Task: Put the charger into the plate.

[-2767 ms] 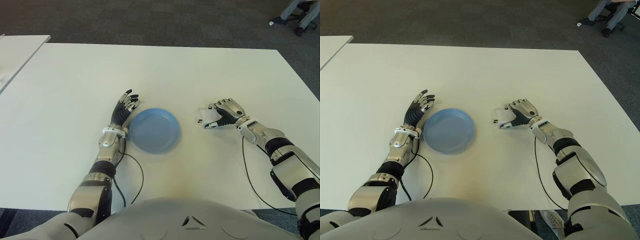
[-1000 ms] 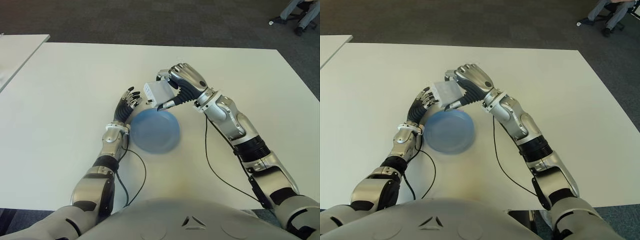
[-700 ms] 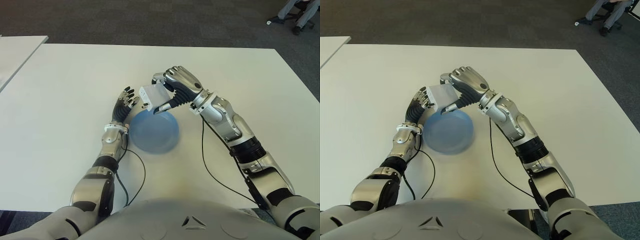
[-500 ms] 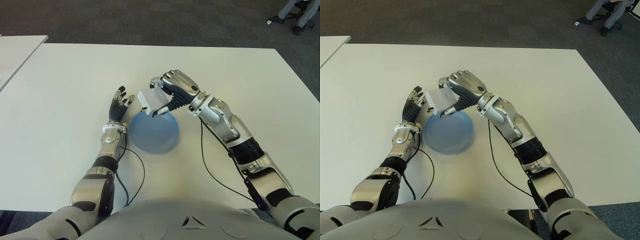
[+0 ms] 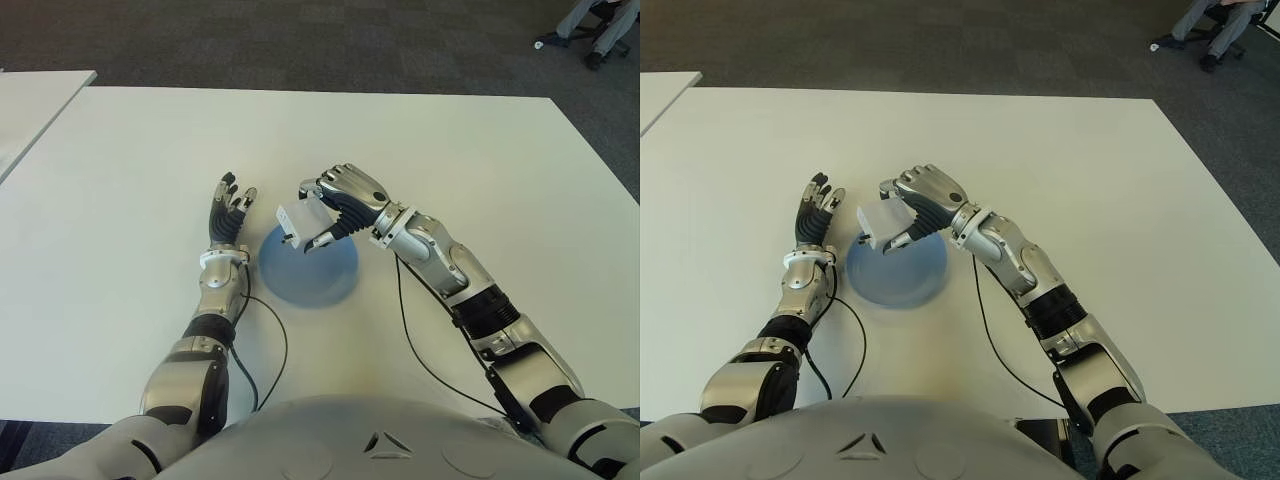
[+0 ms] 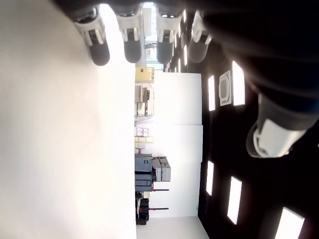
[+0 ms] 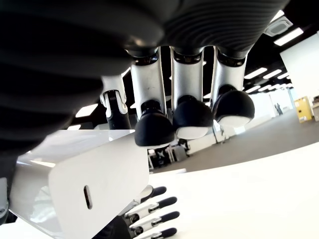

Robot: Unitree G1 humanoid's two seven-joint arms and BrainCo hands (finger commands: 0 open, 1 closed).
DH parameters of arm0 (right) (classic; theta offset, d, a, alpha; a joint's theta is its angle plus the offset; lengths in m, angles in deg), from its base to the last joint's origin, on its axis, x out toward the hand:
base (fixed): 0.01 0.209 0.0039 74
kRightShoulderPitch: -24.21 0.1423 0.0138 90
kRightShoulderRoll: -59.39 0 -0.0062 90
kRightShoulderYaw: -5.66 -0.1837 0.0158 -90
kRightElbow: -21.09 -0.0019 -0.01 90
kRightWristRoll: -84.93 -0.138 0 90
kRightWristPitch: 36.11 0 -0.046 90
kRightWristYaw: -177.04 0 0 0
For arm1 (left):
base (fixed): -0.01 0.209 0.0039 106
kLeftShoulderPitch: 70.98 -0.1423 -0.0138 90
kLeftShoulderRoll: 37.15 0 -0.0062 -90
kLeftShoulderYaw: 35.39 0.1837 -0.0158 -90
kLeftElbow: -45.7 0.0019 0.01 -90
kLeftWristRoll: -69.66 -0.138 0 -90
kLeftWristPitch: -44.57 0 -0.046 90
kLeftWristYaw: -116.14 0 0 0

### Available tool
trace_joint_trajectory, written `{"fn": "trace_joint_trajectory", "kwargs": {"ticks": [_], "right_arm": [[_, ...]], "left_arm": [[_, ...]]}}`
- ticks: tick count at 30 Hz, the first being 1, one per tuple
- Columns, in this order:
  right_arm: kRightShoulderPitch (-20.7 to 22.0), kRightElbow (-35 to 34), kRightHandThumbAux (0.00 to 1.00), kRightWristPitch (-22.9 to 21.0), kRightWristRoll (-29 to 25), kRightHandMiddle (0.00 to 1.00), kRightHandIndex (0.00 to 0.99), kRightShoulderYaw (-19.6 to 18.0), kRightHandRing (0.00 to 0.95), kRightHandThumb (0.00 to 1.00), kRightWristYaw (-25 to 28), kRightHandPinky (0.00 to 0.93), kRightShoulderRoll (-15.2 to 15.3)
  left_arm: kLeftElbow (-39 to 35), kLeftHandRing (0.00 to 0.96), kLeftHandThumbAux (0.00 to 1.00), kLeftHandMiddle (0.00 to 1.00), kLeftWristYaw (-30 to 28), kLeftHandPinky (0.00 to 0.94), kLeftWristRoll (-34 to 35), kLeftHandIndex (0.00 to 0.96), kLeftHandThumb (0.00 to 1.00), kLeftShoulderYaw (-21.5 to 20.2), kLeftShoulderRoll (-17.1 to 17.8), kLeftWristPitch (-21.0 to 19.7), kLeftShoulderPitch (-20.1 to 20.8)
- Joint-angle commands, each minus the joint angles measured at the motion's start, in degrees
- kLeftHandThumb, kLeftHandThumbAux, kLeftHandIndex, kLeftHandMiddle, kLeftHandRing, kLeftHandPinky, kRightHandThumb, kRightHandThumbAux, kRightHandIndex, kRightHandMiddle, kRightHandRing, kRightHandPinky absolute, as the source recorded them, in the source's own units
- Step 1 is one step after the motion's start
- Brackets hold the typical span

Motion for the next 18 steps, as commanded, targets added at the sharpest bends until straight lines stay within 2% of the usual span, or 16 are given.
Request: {"fn": "trace_joint_trajectory", "kwargs": {"ticks": [1,3,4,5,7,13,16,17,18], "right_arm": [[-0.79,1.22,0.709,0.90,-2.42,0.851,0.441,-0.83,0.852,0.743,0.08,0.843,-0.71],[-0.94,1.58,0.708,1.51,-3.41,0.833,0.441,-1.03,0.828,0.744,0.18,0.812,-0.83],[-0.97,1.66,0.696,1.73,-3.69,0.730,0.428,-1.08,0.794,0.783,0.24,0.770,-0.83],[-0.90,2.00,0.692,2.37,-3.87,0.694,0.424,-1.05,0.782,0.797,0.16,0.755,-0.67],[-0.68,2.64,0.682,3.55,-3.74,0.617,0.406,-0.95,0.708,0.825,-0.13,0.653,-0.32],[0.05,4.22,0.679,6.10,-2.16,0.558,0.385,-0.83,0.595,0.831,-1.30,0.518,0.57],[0.52,4.89,0.697,7.25,-1.36,0.531,0.405,-0.82,0.547,0.738,-1.89,0.476,1.10],[0.63,5.09,0.606,7.60,-1.15,0.515,0.369,-0.83,0.529,0.656,-2.11,0.460,1.18],[0.70,5.25,0.573,7.84,-1.01,0.509,0.356,-0.84,0.523,0.626,-2.27,0.454,1.22]], "left_arm": [[1.50,0.000,0.514,0.000,0.82,0.000,-0.29,0.000,0.000,0.10,-0.95,-2.88,-3.06],[1.31,0.000,0.513,0.000,0.69,0.000,-0.33,0.000,0.000,0.14,-0.89,-3.10,-3.15],[1.20,0.000,0.510,0.000,0.63,0.000,-0.33,0.000,0.000,0.15,-0.87,-3.20,-3.20],[1.10,0.000,0.509,0.000,0.48,0.000,-0.33,0.000,0.000,0.20,-0.82,-3.36,-3.24],[0.95,0.000,0.502,0.000,0.21,0.000,-0.35,0.000,0.000,0.28,-0.74,-3.63,-3.29],[0.60,0.000,0.489,0.000,-0.24,0.000,-0.39,0.000,0.000,0.46,-0.60,-4.01,-3.42],[0.52,0.000,0.488,0.000,-0.34,0.000,-0.42,0.000,0.000,0.53,-0.57,-4.02,-3.47],[0.51,0.000,0.488,0.000,-0.40,0.000,-0.40,0.000,0.000,0.55,-0.56,-3.99,-3.49],[0.50,0.000,0.488,0.000,-0.44,0.000,-0.38,0.000,0.000,0.57,-0.55,-3.97,-3.50]]}}
